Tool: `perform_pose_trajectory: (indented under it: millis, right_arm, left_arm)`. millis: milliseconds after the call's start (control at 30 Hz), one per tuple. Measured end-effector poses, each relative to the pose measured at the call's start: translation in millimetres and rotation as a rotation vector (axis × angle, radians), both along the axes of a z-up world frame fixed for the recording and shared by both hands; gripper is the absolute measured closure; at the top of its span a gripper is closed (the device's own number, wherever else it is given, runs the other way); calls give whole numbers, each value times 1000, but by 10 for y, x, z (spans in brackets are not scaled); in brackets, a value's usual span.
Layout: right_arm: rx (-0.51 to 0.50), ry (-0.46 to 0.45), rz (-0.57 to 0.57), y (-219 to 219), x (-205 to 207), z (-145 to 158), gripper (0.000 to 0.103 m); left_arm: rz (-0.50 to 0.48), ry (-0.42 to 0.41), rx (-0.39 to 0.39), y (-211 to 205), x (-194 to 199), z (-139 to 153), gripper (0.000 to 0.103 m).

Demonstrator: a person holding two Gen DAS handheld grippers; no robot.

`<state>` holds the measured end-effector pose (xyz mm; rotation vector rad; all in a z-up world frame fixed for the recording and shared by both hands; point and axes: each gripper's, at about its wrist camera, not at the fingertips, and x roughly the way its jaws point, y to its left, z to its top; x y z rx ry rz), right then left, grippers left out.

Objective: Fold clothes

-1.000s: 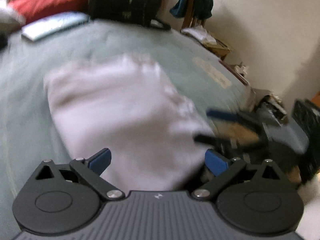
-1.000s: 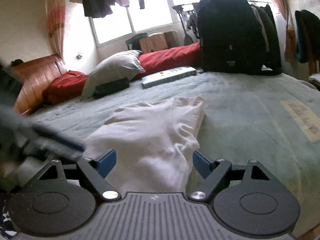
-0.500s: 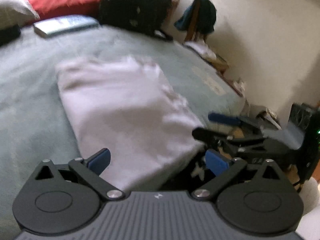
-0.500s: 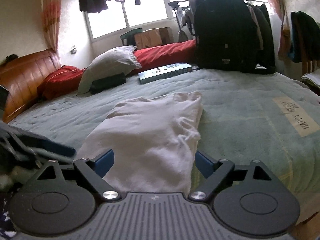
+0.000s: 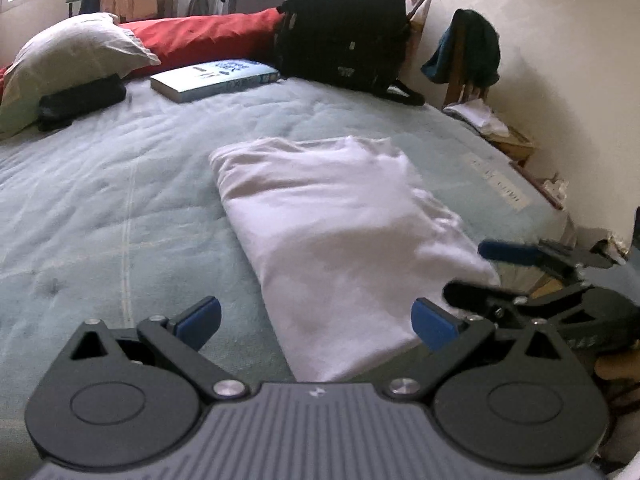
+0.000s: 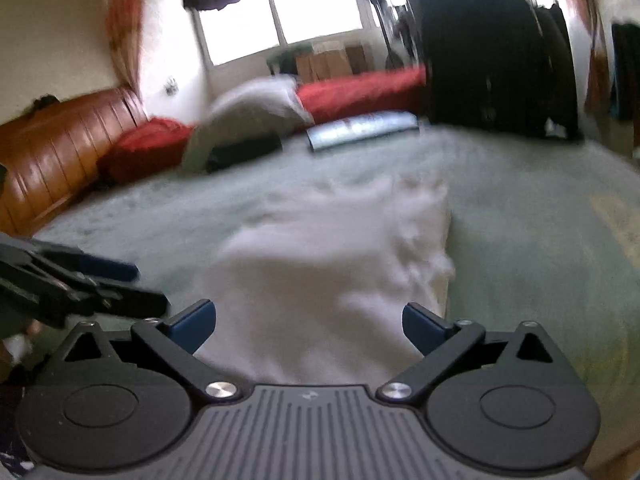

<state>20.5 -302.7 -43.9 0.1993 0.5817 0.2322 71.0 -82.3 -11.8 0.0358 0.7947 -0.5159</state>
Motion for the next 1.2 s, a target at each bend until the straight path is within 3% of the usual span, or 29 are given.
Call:
perform_pose_trajectory:
  millis: [67, 167, 300, 433, 633, 867, 1033, 1200]
  right_arm:
    - [17, 72, -33, -55, 24, -96, 1]
    - [77, 66, -40, -152, -6, -15, 1]
    - [15, -42, -8, -89, 114, 288, 0]
    - [-67, -107, 47, 46, 470, 396, 0]
    - [-80, 16, 29, 111, 910, 38, 0]
    - [-181, -27, 29, 236, 787, -161, 0]
    - [-175, -34, 40, 201, 773, -165, 0]
    - [-171, -31, 47, 179, 741, -170, 0]
  left_arm:
    - [32, -14, 3, 31, 17, 6, 2]
    - [89, -32, 7, 100, 72, 33, 2]
    - [143, -20, -24, 178, 166, 45, 2]
    - [175, -12, -15, 219, 225, 44, 2]
    - [185, -20, 6, 234, 375, 110, 2]
    - [26, -66, -22, -258, 925, 283, 2]
    - [-129, 7, -51, -820, 1359, 98, 2]
    - [-172, 107, -56, -1087, 1698, -221, 1]
